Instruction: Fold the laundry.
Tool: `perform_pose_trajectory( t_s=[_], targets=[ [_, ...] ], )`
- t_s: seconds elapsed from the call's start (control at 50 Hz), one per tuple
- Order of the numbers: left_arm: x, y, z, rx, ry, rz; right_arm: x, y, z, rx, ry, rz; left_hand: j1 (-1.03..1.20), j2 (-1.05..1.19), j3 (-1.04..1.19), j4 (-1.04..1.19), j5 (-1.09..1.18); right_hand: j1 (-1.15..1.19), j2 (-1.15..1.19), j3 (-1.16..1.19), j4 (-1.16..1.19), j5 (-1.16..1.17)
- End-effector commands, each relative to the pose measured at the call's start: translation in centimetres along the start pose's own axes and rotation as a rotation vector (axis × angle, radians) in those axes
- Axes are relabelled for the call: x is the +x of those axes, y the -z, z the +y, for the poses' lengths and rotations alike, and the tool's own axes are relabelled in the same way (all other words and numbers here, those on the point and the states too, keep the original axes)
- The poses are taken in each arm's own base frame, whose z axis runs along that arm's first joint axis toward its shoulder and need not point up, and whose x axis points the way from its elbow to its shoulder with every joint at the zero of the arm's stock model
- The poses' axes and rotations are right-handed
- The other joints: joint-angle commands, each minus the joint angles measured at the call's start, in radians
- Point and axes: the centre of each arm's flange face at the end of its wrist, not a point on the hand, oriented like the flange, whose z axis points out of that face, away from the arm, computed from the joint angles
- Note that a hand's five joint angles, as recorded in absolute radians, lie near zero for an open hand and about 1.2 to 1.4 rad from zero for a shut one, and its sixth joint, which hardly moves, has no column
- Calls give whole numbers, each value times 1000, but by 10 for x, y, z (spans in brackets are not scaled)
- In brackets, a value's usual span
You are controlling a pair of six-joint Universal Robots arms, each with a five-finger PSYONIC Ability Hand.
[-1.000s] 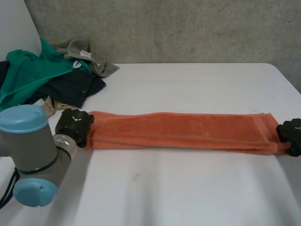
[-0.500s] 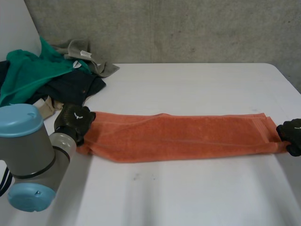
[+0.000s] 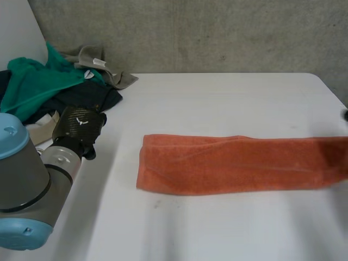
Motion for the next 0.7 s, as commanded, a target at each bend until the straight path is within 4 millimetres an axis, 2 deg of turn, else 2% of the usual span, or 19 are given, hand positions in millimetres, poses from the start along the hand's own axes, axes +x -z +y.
perform_pose_trajectory(
  t_s=[0.02, 0.04, 0.08, 0.1, 0.12, 0.18, 0.22, 0.24, 0.3, 0.32, 0.38, 0.4, 0.46, 0.48, 0.54, 0.56, 0.62, 0.68, 0.7],
  targets=[
    [-3, 2, -5, 16, 1, -9, -57, 49, -132, 453, -11, -109, 21, 27, 25, 37, 44, 299, 226, 205, 196, 235],
    [-4, 3, -6, 21, 8, -12, -72, 65, -155, 549, -4, -154, 21, 27, 25, 37, 44, 299, 226, 205, 196, 235],
    [-4, 4, -8, 26, 17, -13, -88, 84, -178, 648, 5, -197, 9, 16, 13, 25, 32, 299, 226, 205, 196, 235],
    [-4, 4, -9, 29, 26, -14, -109, 104, -197, 743, 13, -258, 3, 10, 7, 19, 26, 299, 226, 205, 196, 235],
    [-4, 5, -9, 30, 31, -12, -118, 112, -205, 780, 16, -284, 3, 10, 7, 19, 26, 299, 226, 205, 196, 235],
    [-1, 6, -12, 40, 42, -4, -163, 141, -224, 881, 32, -396, -11, -5, -7, 5, 11, 299, 226, 205, 196, 235],
    [0, 7, -12, 42, 46, 1, -181, 151, -230, 912, 37, -438, -14, -8, -10, 2, 8, 299, 226, 205, 196, 235],
    [1, 6, -12, 41, 45, 3, -200, 160, -232, 921, 45, -492, -14, -8, -10, 2, 8, 299, 226, 205, 196, 235],
    [3, 5, -12, 41, 44, 8, -218, 167, -231, 926, 50, -540, -20, -14, -16, -4, 3, 299, 226, 205, 196, 235],
    [3, 5, -12, 43, 44, 9, -223, 168, -228, 916, 48, -557, -26, -20, -22, -10, -3, -177, -250, -271, -280, -240],
    [6, 6, -15, 56, 45, 17, -221, 167, -226, 905, 38, -550, -29, -23, -25, -13, -6, -866, -940, -961, -970, -930],
    [7, 5, -16, 59, 44, 19, -216, 168, -228, 898, 22, -545, -32, -25, -28, -16, -9, -923, -996, -1017, -1026, -987],
    [9, 5, -21, 77, 45, 22, -195, 164, -233, 873, -42, -509, -47, -40, -43, -31, -24, -923, -996, -1017, -1026, -987],
    [9, 5, -23, 85, 46, 24, -168, 155, -233, 825, -122, -467, -55, -49, -51, -39, -33, -923, -996, -1017, -1026, -987],
    [14, 5, -33, 117, 46, 35, -132, 137, -222, 706, -279, -431, -76, -70, -72, -60, -53, -923, -996, -1017, -1026, -987],
    [16, 5, -35, 126, 45, 40, -116, 126, -209, 610, -394, -442, -76, -70, -72, -60, -53, -923, -996, -1017, -1026, -987],
    [28, 7, -47, 165, 42, 73, -107, 114, -184, 433, -554, -500, -79, -72, -75, -63, -56, -923, -996, -1017, -1026, -987],
    [43, 8, -53, 185, 37, 111, -105, 109, -162, 298, -609, -534, -79, -72, -75, -63, -56, -923, -996, -1017, -1026, -987],
    [47, 8, -54, 190, 36, 121, -106, 105, -144, 218, -605, -544, -79, -72, -75, -63, -56, -923, -996, -1017, -1026, -987]
  ],
)
